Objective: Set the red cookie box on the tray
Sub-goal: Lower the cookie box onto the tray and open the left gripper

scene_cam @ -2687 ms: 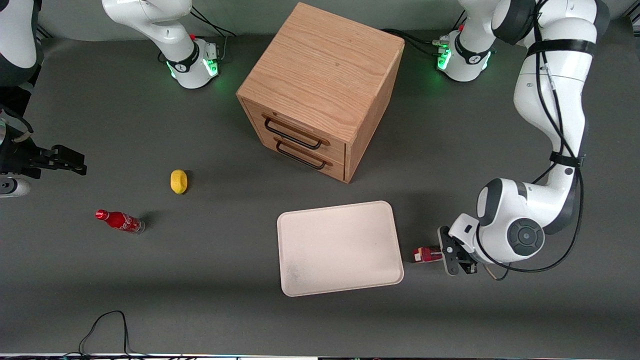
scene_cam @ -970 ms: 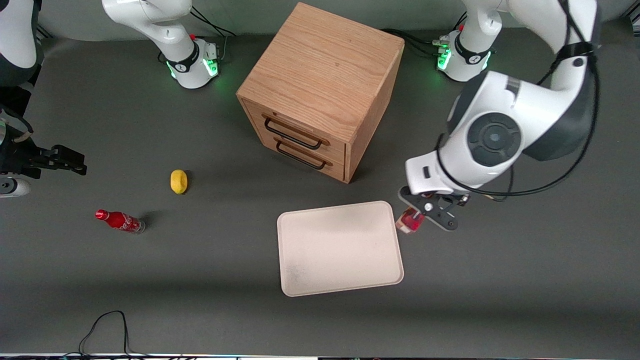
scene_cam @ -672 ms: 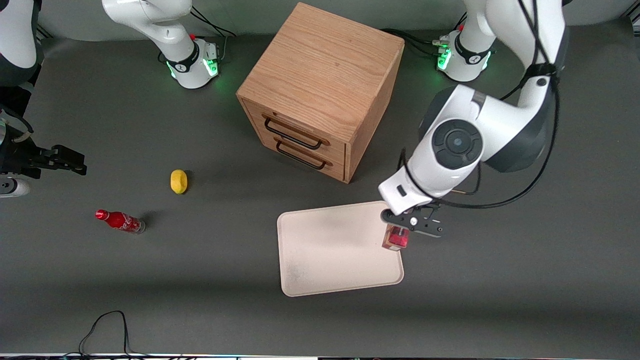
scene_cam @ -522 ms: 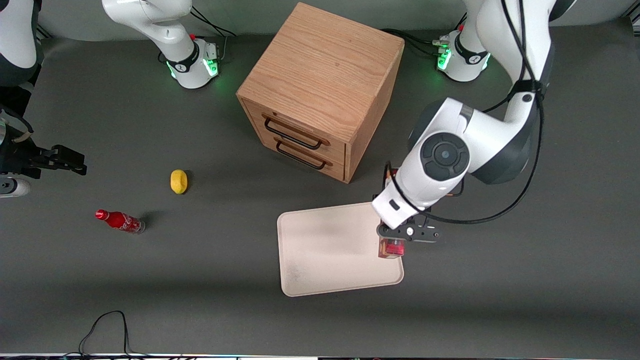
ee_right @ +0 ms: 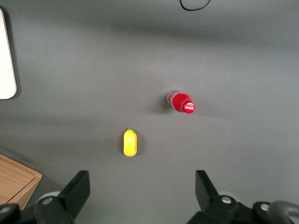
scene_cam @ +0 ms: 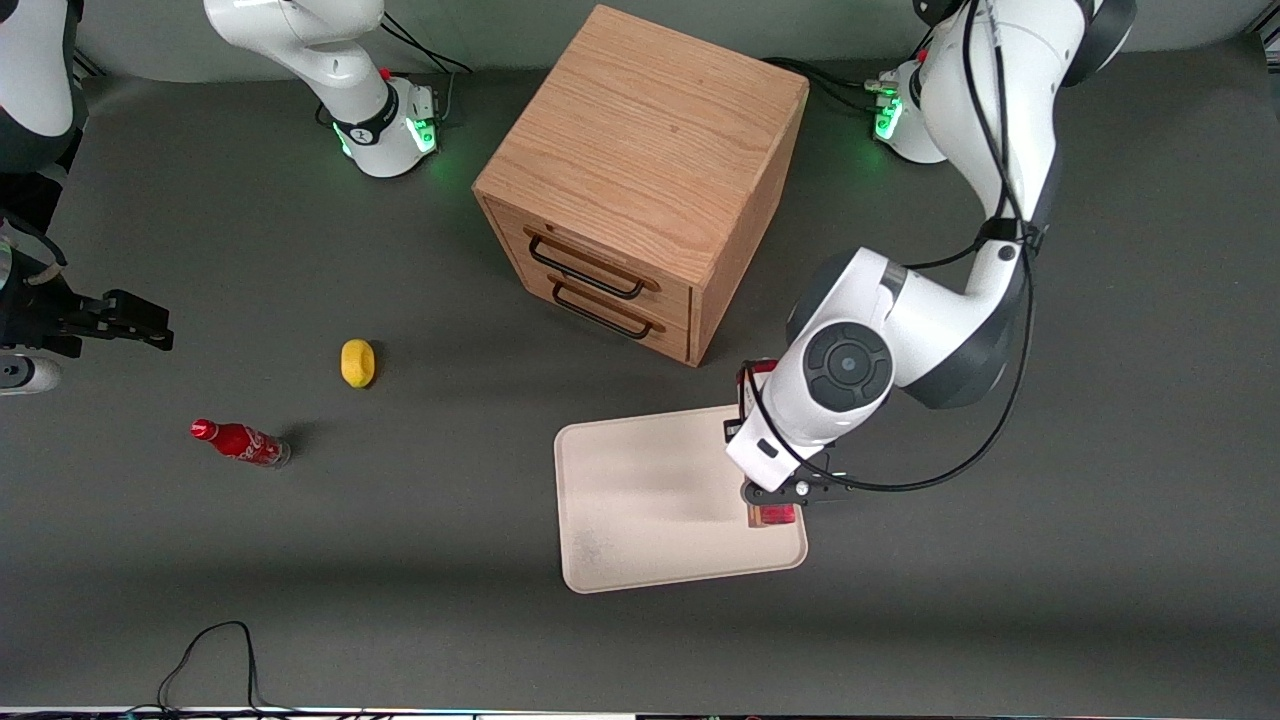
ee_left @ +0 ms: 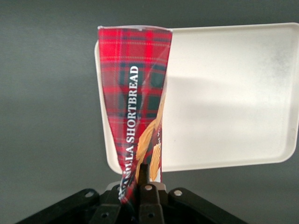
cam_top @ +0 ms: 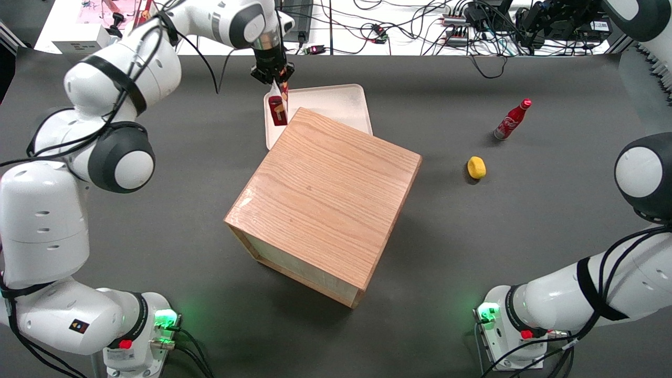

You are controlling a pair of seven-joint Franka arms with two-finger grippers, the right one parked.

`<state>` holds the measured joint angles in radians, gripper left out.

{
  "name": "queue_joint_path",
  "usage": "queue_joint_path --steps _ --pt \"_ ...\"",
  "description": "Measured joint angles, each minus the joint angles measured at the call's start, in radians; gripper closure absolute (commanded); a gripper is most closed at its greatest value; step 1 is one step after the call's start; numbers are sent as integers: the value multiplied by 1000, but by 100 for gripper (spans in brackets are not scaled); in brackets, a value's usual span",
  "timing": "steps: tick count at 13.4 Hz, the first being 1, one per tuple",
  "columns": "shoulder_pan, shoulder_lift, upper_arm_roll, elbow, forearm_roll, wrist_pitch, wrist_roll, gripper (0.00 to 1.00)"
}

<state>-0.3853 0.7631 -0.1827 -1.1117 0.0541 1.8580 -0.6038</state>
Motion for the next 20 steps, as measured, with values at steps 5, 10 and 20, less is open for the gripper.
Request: queue_joint_path --steps 5,10,20 --pt "0 52 11 -111 31 203 -7 100" --pt "3 98 45 -114 40 262 -76 100" --pt "-4 108 44 -123 50 267 -111 0"
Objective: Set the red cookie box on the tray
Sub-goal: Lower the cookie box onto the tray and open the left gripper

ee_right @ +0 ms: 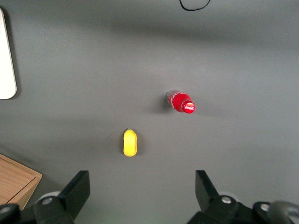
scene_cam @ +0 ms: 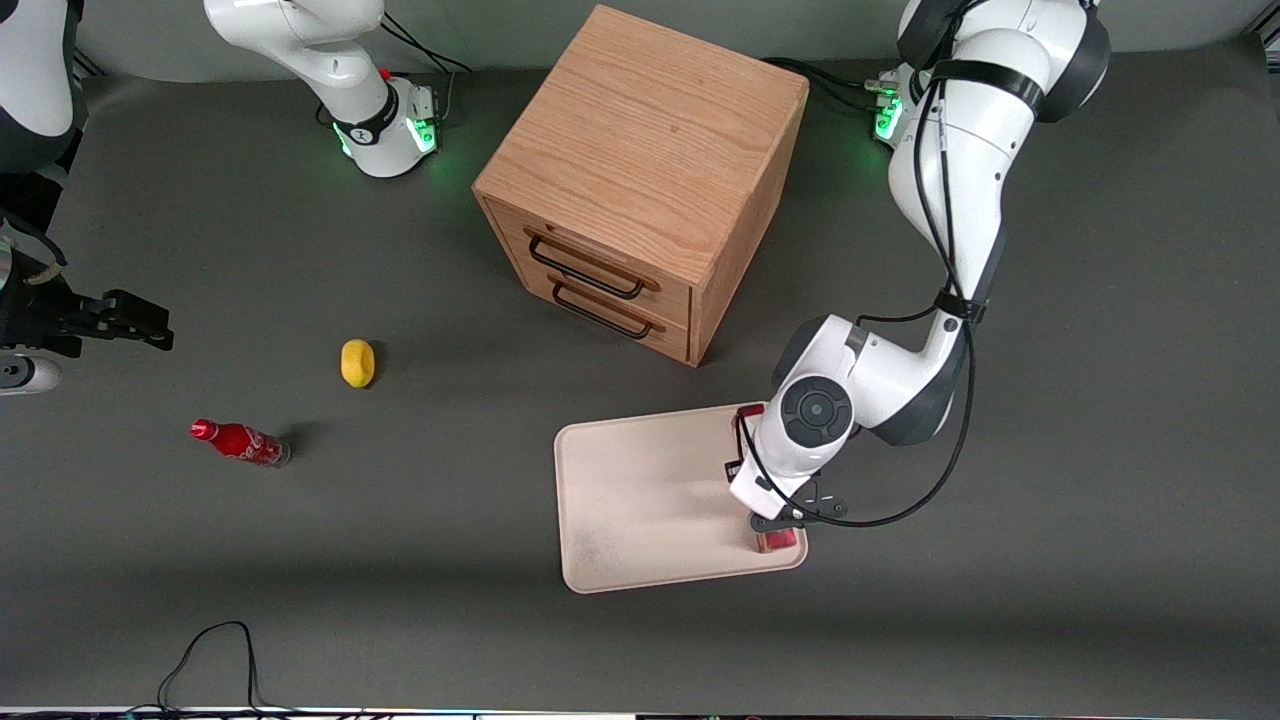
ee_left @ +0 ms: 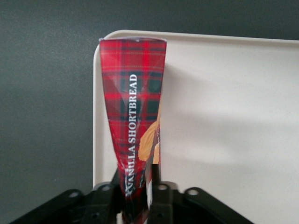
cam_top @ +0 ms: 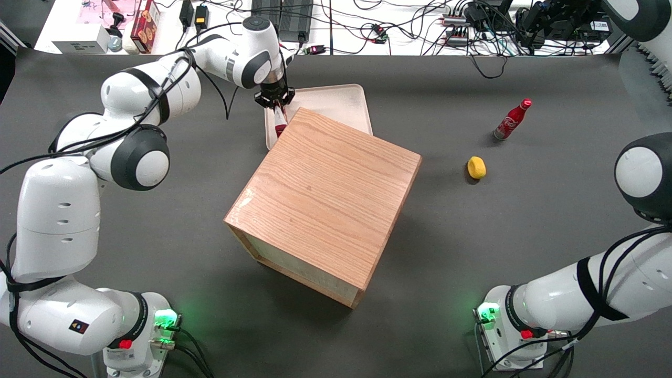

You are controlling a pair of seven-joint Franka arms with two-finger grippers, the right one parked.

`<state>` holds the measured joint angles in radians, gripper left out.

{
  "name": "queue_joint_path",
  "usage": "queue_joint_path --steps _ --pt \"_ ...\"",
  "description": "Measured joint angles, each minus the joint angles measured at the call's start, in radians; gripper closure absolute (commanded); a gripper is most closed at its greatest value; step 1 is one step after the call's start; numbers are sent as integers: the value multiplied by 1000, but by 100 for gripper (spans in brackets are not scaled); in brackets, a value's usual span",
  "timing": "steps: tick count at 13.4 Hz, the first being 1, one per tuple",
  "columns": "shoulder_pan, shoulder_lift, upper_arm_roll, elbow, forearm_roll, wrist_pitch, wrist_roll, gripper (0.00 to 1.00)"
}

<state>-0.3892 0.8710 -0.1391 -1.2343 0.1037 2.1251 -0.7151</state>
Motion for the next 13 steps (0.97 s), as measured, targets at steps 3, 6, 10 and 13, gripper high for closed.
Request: queue_joint_path --steps 3,6,10,13 --pt "0 0 0 0 1 5 -1 0" --pt "0 0 0 0 1 5 -2 0" --pt "0 -1 0 2 1 7 -3 0" --pt "5 -8 3 12 3 -4 -3 0"
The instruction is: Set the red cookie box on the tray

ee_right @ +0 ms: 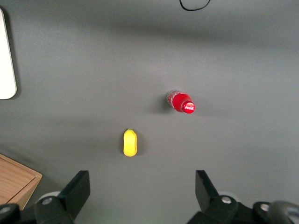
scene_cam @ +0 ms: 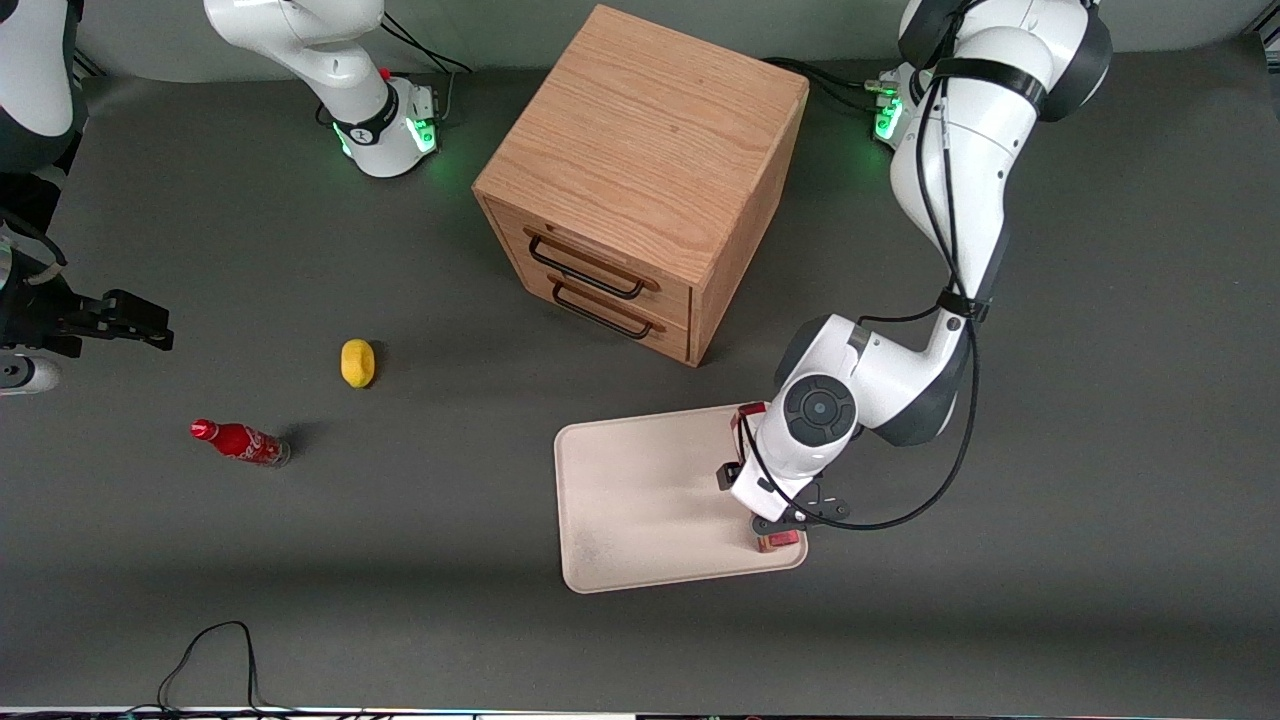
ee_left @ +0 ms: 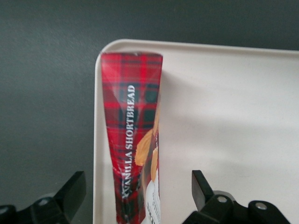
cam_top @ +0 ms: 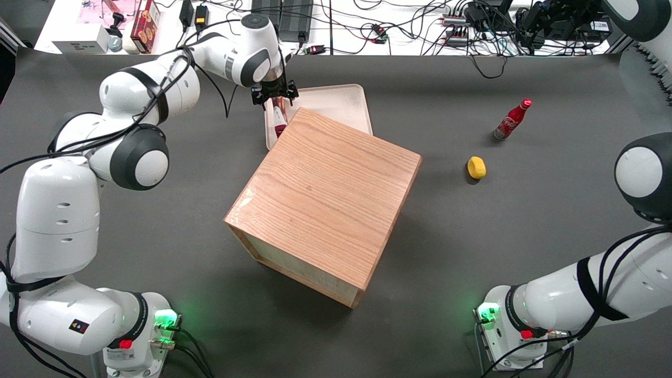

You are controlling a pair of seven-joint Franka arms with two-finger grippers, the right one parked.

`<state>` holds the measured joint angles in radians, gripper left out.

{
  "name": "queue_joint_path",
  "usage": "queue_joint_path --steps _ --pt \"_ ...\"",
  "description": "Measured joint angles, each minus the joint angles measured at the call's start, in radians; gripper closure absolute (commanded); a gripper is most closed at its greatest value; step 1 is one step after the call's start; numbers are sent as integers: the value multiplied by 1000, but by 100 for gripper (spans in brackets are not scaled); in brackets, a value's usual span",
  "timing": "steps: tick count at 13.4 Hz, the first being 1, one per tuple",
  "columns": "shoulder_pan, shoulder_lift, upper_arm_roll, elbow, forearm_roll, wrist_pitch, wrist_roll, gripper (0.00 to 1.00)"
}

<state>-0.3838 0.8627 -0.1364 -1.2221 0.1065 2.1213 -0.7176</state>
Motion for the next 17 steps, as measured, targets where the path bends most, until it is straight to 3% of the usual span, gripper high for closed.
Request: queue_joint_path --steps 5,11,14,17 --pt "44 -134 2 -6 5 -228 78 0" --pt "166 -522 8 -365 4 -275 266 0" --pt "175 -692 90 -508 -19 -329 399 0" --pt "180 -800 210 -539 -58 -414 519 0"
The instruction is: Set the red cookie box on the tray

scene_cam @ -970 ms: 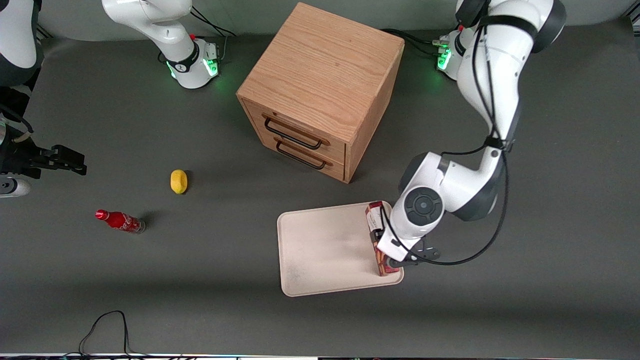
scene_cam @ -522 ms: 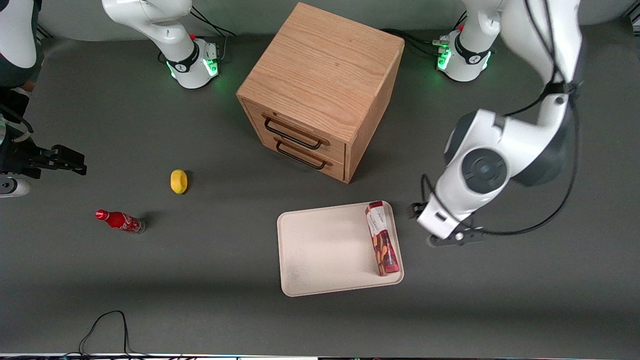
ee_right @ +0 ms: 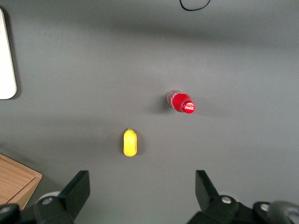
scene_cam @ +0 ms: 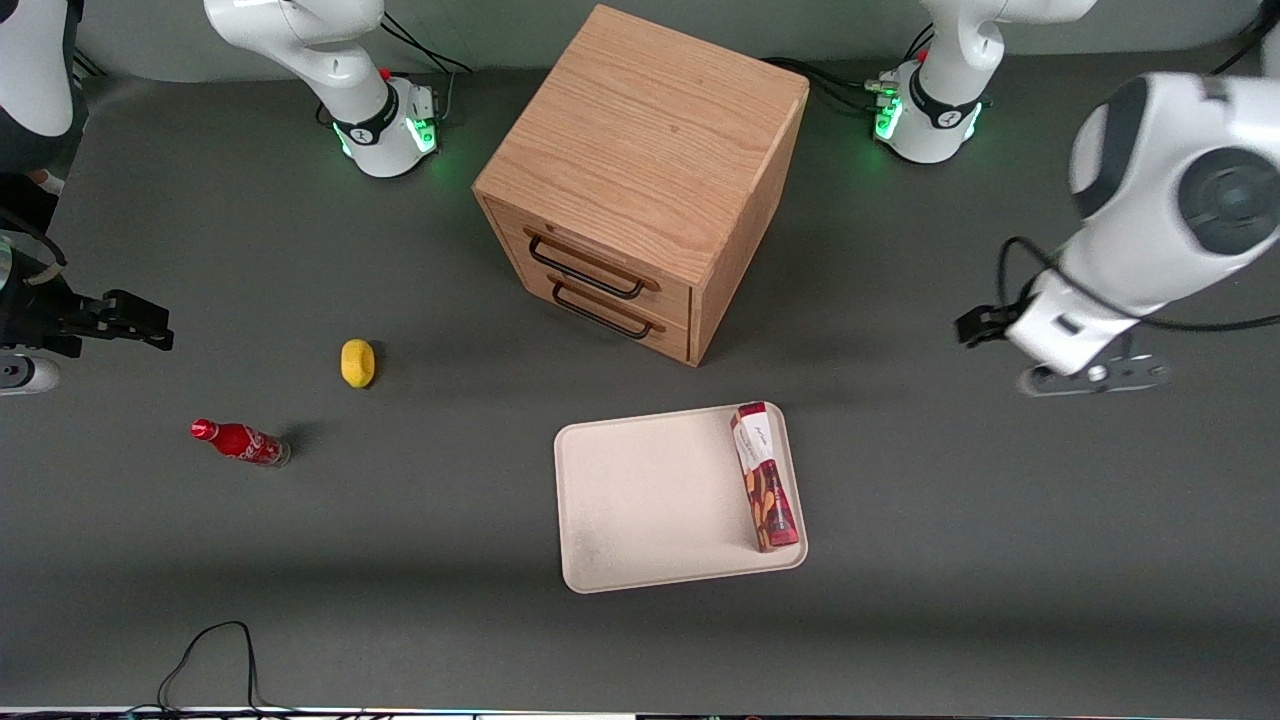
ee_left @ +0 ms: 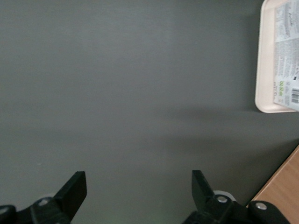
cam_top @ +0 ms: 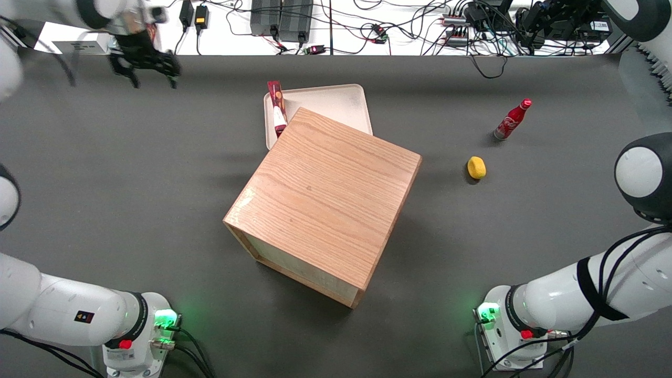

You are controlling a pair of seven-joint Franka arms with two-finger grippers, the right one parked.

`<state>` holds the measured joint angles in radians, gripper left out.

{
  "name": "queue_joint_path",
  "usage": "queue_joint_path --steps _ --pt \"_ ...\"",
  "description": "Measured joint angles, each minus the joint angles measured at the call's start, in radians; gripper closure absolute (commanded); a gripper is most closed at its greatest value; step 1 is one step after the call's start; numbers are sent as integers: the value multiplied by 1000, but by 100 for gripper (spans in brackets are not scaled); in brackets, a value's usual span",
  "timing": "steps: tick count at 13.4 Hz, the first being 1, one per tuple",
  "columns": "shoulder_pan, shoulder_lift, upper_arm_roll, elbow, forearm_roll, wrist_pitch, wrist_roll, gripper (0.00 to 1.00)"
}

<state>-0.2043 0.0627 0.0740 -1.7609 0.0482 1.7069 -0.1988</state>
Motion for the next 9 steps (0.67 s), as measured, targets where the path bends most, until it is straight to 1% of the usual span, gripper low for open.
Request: queue_joint_path --steps 1,3,5,7,9 --pt "8 -20 24 9 -2 -33 22 0" --pt "50 -29 30 60 -2 -97 49 0" --pt "123 -27 -5 100 0 -138 104 0" --pt "189 -23 -52 112 18 -139 126 0" --pt "195 -19 -62 116 25 -140 126 0"
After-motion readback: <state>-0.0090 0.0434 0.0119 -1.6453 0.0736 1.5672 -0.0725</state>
